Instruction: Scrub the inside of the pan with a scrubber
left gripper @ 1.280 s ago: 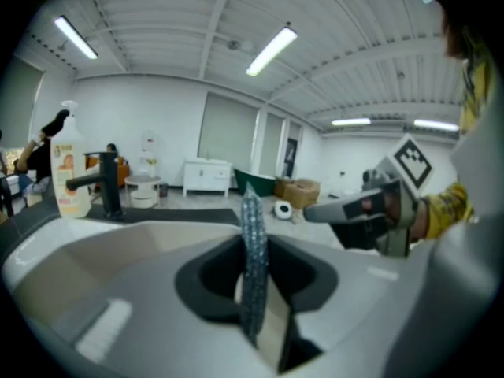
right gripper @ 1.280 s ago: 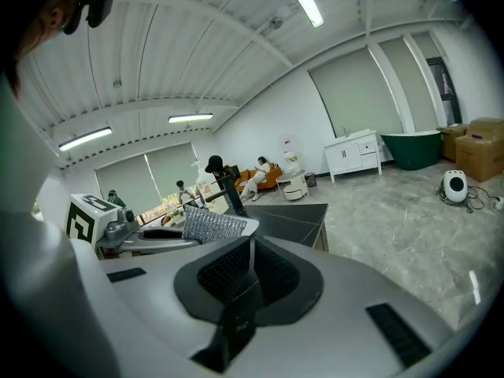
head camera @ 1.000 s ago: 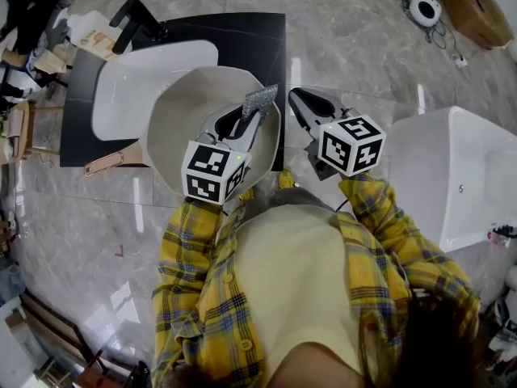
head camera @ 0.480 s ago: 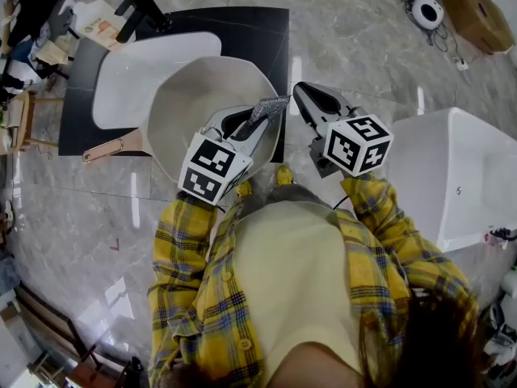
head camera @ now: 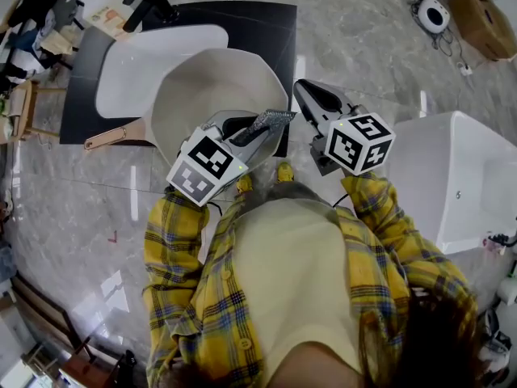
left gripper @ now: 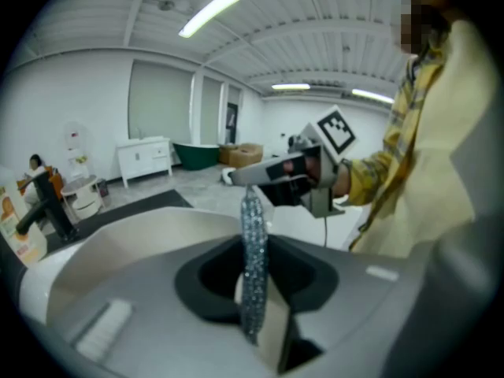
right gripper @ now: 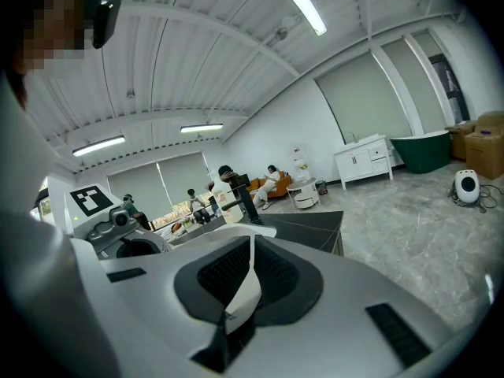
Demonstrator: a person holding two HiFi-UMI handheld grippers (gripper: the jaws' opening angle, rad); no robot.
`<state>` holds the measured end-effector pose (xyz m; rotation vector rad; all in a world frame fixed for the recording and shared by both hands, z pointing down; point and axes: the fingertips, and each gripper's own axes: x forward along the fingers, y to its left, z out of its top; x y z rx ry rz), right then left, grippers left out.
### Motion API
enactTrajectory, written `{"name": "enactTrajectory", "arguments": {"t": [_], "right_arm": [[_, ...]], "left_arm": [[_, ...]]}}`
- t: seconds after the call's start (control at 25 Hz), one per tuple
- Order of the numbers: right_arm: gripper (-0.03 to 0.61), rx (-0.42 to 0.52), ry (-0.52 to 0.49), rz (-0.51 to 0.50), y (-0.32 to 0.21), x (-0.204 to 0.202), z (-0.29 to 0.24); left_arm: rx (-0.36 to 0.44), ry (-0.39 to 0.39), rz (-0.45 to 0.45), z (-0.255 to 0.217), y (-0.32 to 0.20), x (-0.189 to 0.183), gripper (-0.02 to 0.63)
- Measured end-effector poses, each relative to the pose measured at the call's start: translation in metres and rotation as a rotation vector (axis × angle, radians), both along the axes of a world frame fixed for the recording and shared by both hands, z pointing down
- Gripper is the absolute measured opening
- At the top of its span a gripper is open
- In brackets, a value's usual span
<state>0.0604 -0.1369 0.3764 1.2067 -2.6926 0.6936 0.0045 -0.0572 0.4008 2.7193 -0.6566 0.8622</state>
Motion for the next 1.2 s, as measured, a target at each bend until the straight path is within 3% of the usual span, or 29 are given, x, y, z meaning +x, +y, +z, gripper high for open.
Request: {"name": "enactTrajectory", "arguments": {"t": [0.68,1.0,1.2], "right_arm": [[0.017,0.007,0.012,-0.114,0.000,-0.037,-0.001],[0.017,0.024,0.045,-0.193,0.002,-0.057,-0.001],[0.017,0.023,0.065,-0.223,0.001,-0.066,0.004]], "left_arm": [[-0.125,-0.127,0.185,0.003,0.048,-0.019,0.091],[-0.117,-0.254,0.216,0.005,0.064,-0.039,0.091],[-0.114,-0.408,0.236,0.019,0.072,-0.056,0.091]]}}
